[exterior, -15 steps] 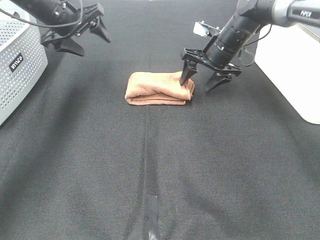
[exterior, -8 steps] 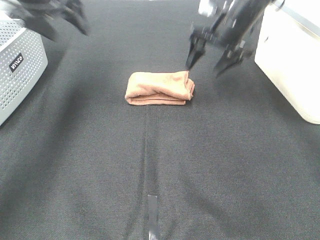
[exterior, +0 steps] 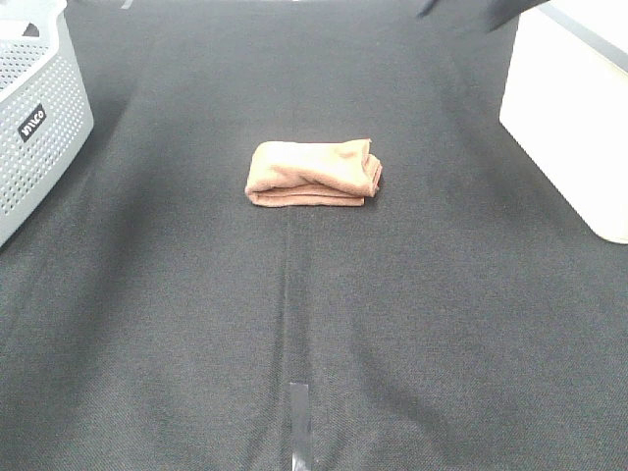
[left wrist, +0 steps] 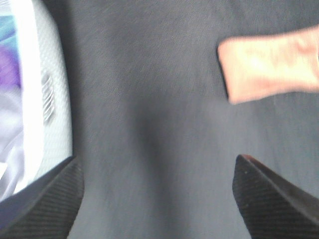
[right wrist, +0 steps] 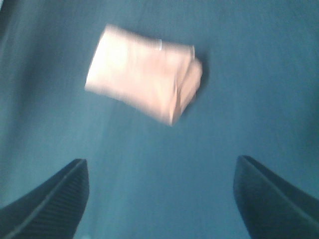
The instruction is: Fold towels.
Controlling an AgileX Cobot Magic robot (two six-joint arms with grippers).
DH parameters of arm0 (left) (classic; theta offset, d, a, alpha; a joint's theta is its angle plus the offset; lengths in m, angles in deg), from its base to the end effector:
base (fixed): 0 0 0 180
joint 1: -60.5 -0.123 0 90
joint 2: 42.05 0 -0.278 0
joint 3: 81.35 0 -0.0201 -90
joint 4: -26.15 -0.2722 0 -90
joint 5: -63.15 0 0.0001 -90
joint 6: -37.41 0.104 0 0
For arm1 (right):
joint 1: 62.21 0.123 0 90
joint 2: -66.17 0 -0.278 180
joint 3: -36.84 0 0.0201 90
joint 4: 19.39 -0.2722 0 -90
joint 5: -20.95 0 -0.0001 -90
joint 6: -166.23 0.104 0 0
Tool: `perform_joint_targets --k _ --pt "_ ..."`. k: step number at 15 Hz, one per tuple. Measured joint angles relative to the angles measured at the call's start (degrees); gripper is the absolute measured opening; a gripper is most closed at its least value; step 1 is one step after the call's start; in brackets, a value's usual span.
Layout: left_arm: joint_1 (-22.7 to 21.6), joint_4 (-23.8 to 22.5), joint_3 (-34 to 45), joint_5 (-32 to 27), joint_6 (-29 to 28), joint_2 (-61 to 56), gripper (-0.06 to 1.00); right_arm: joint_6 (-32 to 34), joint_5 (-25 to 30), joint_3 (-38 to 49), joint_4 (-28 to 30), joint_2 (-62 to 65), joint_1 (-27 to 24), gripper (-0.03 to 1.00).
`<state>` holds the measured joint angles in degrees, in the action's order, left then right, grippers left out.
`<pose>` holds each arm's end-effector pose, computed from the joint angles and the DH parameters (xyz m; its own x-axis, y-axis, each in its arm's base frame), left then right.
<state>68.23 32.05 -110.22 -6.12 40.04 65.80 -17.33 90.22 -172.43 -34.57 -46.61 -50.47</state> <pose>0.3981 -0.0641 0.3714 -0.8399 0.1234 -0.5285 0.1920 0.9784 -0.0767 0.4089 0.1110 0.3409 -0.8752 -0.1486 -0.4604 -0.2802 0.9315 0.2320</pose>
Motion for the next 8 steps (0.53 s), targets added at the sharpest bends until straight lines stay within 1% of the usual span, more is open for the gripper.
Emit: perform_joint_targets --k 1,5,8 --pt "0.0 -0.1 7.2 0.0 0.0 -6.7 0.78 0.0 0.1 7.8 0.3 6.4 0.0 0.76" --pt "0.0 -0.2 28.9 -0.2 0.0 -26.4 0.78 -0.6 0.2 29.5 1.3 23.9 0.0 0.76" --pt "0.0 -0.2 43.1 0.5 0.0 -40.9 0.78 -1.3 -0.3 44.1 1.7 37.2 0.0 0.76"
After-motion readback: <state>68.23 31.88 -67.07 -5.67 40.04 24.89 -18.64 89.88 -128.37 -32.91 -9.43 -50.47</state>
